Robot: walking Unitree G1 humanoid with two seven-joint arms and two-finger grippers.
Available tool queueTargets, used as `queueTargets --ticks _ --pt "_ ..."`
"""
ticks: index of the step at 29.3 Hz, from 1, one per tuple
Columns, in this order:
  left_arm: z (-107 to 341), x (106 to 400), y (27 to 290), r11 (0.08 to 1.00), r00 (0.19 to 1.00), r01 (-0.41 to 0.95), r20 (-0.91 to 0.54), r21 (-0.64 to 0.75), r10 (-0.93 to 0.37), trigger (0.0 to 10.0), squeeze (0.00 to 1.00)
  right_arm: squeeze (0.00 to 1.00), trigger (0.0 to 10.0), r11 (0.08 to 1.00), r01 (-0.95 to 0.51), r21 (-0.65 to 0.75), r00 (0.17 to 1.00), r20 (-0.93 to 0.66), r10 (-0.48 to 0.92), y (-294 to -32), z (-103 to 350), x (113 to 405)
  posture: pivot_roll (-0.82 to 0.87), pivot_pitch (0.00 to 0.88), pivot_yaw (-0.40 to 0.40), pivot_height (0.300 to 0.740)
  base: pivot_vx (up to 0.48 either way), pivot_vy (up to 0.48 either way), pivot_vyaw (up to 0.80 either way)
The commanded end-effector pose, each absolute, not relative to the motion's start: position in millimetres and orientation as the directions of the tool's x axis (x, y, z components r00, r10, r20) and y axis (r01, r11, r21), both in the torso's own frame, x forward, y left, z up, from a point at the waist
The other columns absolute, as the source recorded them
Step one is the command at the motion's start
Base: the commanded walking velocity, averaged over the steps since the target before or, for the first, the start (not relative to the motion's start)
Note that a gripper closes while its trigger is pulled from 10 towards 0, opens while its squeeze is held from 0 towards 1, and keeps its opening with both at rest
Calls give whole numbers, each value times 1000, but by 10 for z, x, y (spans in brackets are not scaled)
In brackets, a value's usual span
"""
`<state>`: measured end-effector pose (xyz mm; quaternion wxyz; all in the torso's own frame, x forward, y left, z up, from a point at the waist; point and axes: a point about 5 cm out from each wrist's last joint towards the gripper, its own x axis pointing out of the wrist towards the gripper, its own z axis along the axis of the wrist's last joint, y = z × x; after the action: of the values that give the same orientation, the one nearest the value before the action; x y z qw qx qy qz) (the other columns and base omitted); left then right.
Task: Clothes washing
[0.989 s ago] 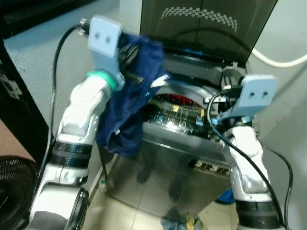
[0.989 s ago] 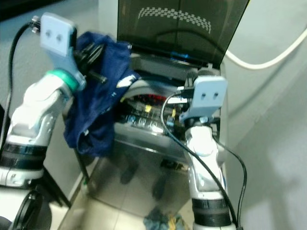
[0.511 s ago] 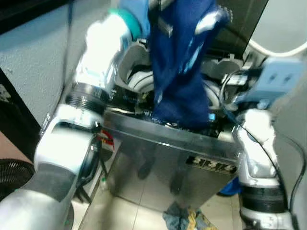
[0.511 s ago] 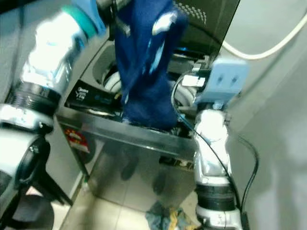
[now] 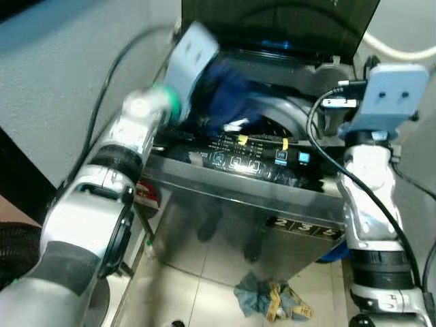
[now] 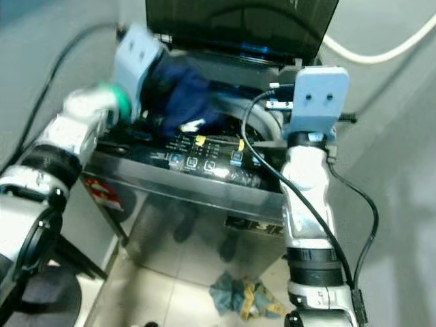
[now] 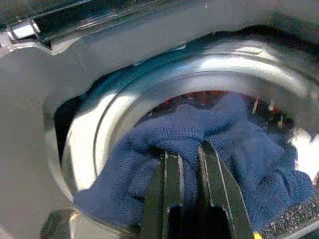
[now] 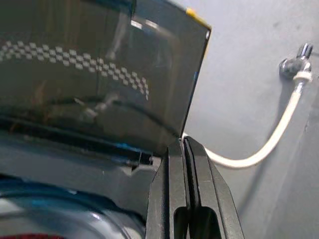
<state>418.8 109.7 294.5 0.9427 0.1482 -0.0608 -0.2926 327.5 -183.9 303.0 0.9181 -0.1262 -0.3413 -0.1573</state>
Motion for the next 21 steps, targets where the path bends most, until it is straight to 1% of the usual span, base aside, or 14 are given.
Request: queueTargets --ticks 1,2,3,6,8,9,11,12,14,16,17,19,20,21 --pt "2888 4171 1176 767 781 610 9 197 -624 10000 0 0 10000 913 387 -128 717 665 -210 -1884 3006 3246 13 182 46 740 0 0 0" --pt "2888 4171 1176 767 781 610 9 197 -624 10000 0 0 10000 913 387 -128 717 665 -210 -1884 3006 3246 13 182 46 740 0 0 0" --pt "2895 4151 1281 751 754 645 41 144 -656 10000 0 0 10000 911 394 -126 714 666 -217 -1906 3002 3256 13 182 46 740 0 0 0" --pt "2968 4135 1338 744 744 647 76 167 -664 10000 0 0 10000 912 394 -117 709 669 -220 -1910 3016 3259 16 177 42 740 0 0 0" --pt "3057 4108 1360 732 728 646 116 218 -676 10000 0 0 10000 916 386 -112 708 673 -217 -1898 3030 3260 21 171 39 740 0 0 0" --pt "3108 4084 1355 716 710 651 133 254 -692 10000 267 0 10000 919 378 -110 708 674 -210 -1882 3035 3258 29 161 36 740 0 0 0" --pt "3140 4066 1350 704 696 654 143 278 -703 10000 267 0 10000 922 372 -110 709 675 -206 -1872 3038 3256 29 161 36 740 0 0 0" --pt "3173 4049 1340 692 683 657 153 299 -714 10000 1000 0 10000 925 366 -107 710 675 -202 -1860 3040 3255 33 153 35 740 0 0 0" --pt "3207 4030 1325 680 666 661 168 318 -726 10000 1000 0 10000 927 361 -105 710 675 -200 -1850 3042 3253 33 153 35 740 0 0 0" --pt "3207 4030 1325 680 666 661 168 318 -726 10000 1000 0 10000 927 361 -105 710 675 -200 -1850 3042 3253 33 153 35 740 0 0 0" --pt "3298 3981 1289 654 621 681 214 328 -754 10000 1000 0 10000 930 353 -101 709 678 -195 -1834 3047 3253 37 138 35 740 0 0 0" --pt "3298 3981 1289 654 621 681 214 328 -754 10000 1000 0 10000 930 353 -101 709 678 -195 -1834 3047 3253 37 138 35 740 0 0 0" --pt "3414 3894 1239 604 543 721 265 340 -797 10000 1000 0 10000 934 343 -97 707 682 -189 -1812 3055 3250 40 131 34 740 0 0 0" --pt "3414 3894 1239 604 543 721 265 340 -797 10000 1000 0 10000 934 343 -97 707 682 -189 -1812 3055 3250 40 131 34 740 0 0 0"
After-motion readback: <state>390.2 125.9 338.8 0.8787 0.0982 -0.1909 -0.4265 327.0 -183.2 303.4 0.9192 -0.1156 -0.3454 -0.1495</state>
